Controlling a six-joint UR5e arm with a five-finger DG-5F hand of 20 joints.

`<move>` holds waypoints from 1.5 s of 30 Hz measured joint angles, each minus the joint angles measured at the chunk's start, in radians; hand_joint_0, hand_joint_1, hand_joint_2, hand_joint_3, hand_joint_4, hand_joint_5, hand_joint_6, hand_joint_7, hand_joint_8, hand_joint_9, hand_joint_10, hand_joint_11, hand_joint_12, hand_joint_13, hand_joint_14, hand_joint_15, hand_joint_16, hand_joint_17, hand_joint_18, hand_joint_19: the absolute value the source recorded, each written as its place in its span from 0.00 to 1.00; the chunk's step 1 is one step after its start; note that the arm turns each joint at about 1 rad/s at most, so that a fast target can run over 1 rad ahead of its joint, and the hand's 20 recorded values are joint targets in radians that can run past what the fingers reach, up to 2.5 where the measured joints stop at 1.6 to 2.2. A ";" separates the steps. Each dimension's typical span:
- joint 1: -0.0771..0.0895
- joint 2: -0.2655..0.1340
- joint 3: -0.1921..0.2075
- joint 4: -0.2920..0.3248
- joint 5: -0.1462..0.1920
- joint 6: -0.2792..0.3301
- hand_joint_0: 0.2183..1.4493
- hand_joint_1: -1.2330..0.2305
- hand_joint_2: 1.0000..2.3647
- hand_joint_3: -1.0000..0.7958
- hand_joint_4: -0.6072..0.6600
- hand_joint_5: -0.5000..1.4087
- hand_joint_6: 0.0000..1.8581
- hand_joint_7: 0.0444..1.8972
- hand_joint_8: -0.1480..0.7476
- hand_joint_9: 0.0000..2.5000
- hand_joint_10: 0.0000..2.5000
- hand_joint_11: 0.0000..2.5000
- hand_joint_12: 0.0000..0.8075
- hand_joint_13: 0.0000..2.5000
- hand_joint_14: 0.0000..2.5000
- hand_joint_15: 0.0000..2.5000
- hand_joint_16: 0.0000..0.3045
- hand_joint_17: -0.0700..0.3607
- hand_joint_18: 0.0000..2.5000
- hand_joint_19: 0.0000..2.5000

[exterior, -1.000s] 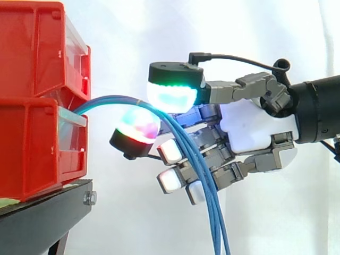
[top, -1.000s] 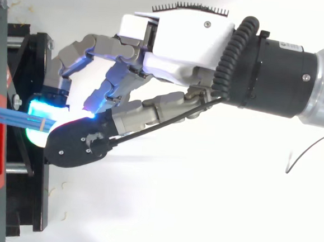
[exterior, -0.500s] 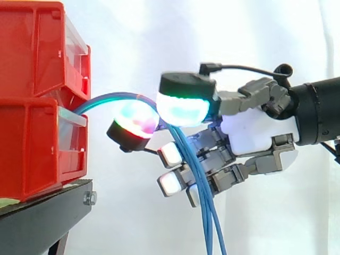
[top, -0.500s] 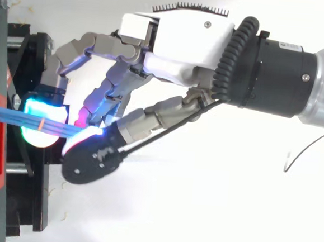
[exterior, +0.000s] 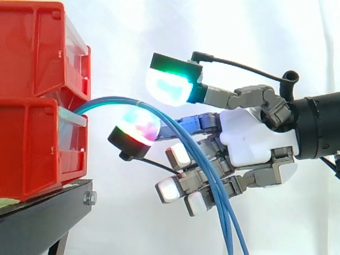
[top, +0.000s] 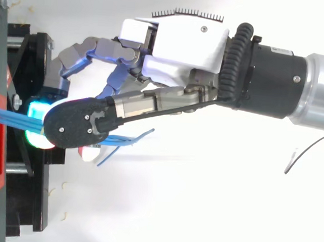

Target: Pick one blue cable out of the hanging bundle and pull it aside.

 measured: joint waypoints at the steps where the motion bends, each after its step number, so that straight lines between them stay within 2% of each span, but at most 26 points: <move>1: 0.000 0.000 0.000 0.000 0.000 0.000 0.30 0.43 0.00 0.33 0.46 0.23 0.46 0.43 0.47 0.49 0.01 0.21 0.45 0.37 0.01 0.21 0.17 0.43 0.32 0.29; 6: 0.000 0.000 0.001 0.000 0.000 -0.002 0.30 0.32 0.01 0.40 0.49 0.23 0.47 0.41 0.47 0.47 0.01 0.21 0.47 0.38 0.01 0.21 0.18 0.45 0.34 0.28; 9: 0.000 0.000 0.001 0.001 0.000 -0.004 0.33 0.28 0.01 0.42 0.48 0.22 0.48 0.40 0.46 0.46 0.01 0.22 0.46 0.37 0.01 0.22 0.17 0.43 0.33 0.29; 14: 0.000 0.001 0.001 0.003 0.001 -0.008 0.41 0.22 0.01 0.46 0.33 0.21 0.50 0.43 0.43 0.45 0.01 0.23 0.41 0.36 0.01 0.22 0.15 0.40 0.32 0.28; 16: 0.000 0.001 0.001 0.002 0.000 -0.010 0.45 0.22 0.01 0.42 0.30 0.21 0.51 0.48 0.42 0.45 0.01 0.23 0.41 0.37 0.01 0.22 0.15 0.40 0.31 0.29; 18: 0.000 0.001 0.001 0.001 0.000 -0.012 0.49 0.22 0.01 0.34 0.29 0.21 0.51 0.52 0.42 0.47 0.01 0.24 0.41 0.37 0.01 0.23 0.15 0.40 0.31 0.29; 20: 0.000 0.001 0.001 0.001 0.000 -0.012 0.50 0.22 0.00 0.32 0.29 0.21 0.51 0.55 0.43 0.48 0.01 0.24 0.40 0.38 0.01 0.23 0.15 0.39 0.31 0.29; 24: 0.000 0.001 0.001 0.000 0.000 -0.012 0.49 0.21 0.00 0.29 0.26 0.21 0.51 0.53 0.42 0.49 0.01 0.24 0.40 0.38 0.01 0.23 0.14 0.39 0.32 0.29; 26: 0.000 0.001 0.001 0.000 0.001 -0.012 0.45 0.23 0.00 0.29 0.30 0.21 0.51 0.48 0.42 0.49 0.01 0.24 0.40 0.39 0.01 0.22 0.14 0.39 0.33 0.28; 27: 0.000 0.001 0.002 0.000 0.001 -0.012 0.40 0.25 0.00 0.28 0.39 0.22 0.51 0.42 0.43 0.50 0.01 0.24 0.42 0.39 0.01 0.22 0.15 0.40 0.33 0.28; 28: 0.000 0.001 0.002 0.000 0.001 -0.012 0.37 0.27 0.00 0.28 0.43 0.22 0.51 0.40 0.43 0.50 0.01 0.24 0.41 0.39 0.01 0.22 0.15 0.40 0.33 0.28; 30: 0.000 0.001 0.003 0.000 0.001 -0.012 0.33 0.33 0.00 0.28 0.47 0.23 0.50 0.42 0.45 0.52 0.01 0.24 0.42 0.39 0.01 0.22 0.15 0.40 0.33 0.29; 34: 0.002 0.001 0.004 0.000 0.003 -0.012 0.32 0.36 0.00 0.28 0.47 0.23 0.50 0.42 0.45 0.52 0.01 0.24 0.43 0.40 0.01 0.23 0.15 0.41 0.33 0.30; 36: 0.004 0.001 0.004 0.000 0.004 -0.012 0.32 0.36 0.00 0.32 0.45 0.23 0.50 0.42 0.45 0.52 0.01 0.24 0.43 0.40 0.01 0.23 0.15 0.41 0.34 0.31; 41: 0.007 0.001 0.004 0.001 0.008 -0.011 0.34 0.28 0.01 0.40 0.45 0.23 0.49 0.40 0.46 0.52 0.01 0.24 0.44 0.40 0.01 0.23 0.16 0.42 0.35 0.30; 45: 0.008 0.001 0.004 0.004 0.008 -0.012 0.38 0.22 0.01 0.40 0.46 0.23 0.49 0.41 0.45 0.50 0.01 0.24 0.42 0.39 0.01 0.23 0.15 0.40 0.34 0.29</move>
